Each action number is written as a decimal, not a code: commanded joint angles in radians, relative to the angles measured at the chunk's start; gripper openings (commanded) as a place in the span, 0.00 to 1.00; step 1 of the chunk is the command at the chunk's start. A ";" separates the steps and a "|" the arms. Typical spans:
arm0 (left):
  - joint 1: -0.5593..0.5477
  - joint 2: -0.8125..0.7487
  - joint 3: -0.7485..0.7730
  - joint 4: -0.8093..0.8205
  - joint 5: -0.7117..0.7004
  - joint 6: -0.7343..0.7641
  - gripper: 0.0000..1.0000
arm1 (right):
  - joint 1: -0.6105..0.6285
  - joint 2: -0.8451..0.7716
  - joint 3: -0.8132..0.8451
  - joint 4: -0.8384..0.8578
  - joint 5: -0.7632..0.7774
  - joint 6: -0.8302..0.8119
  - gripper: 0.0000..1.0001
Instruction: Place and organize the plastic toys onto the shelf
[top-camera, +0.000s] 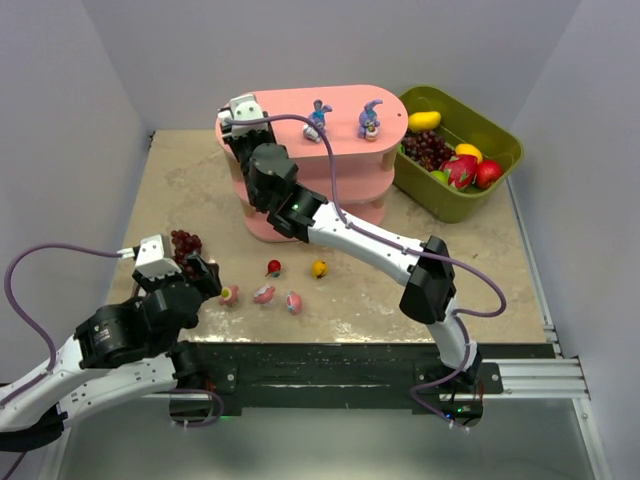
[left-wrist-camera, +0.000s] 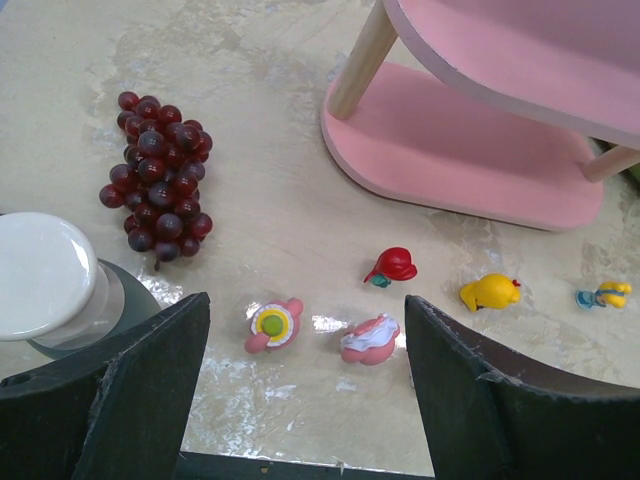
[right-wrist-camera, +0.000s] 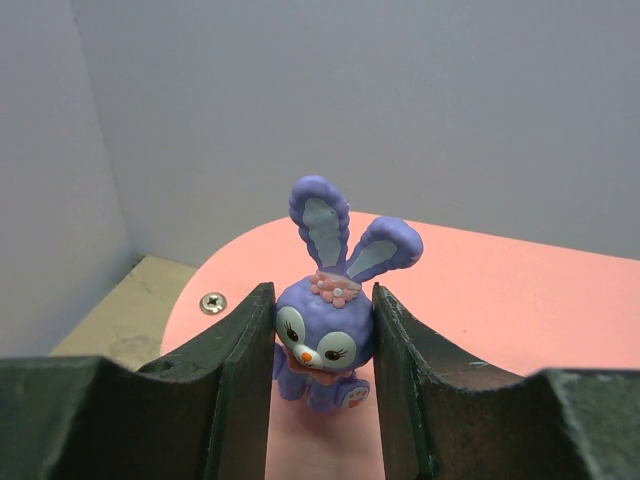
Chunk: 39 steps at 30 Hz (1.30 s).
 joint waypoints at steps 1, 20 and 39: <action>-0.001 -0.009 -0.006 0.040 -0.026 0.008 0.83 | -0.006 0.012 0.050 -0.003 0.008 -0.001 0.15; -0.001 -0.015 -0.004 0.043 -0.029 0.013 0.83 | -0.006 0.009 0.012 0.011 0.025 0.013 0.67; -0.001 -0.024 -0.006 0.044 -0.029 0.014 0.83 | -0.006 -0.063 -0.030 -0.007 -0.006 0.105 0.88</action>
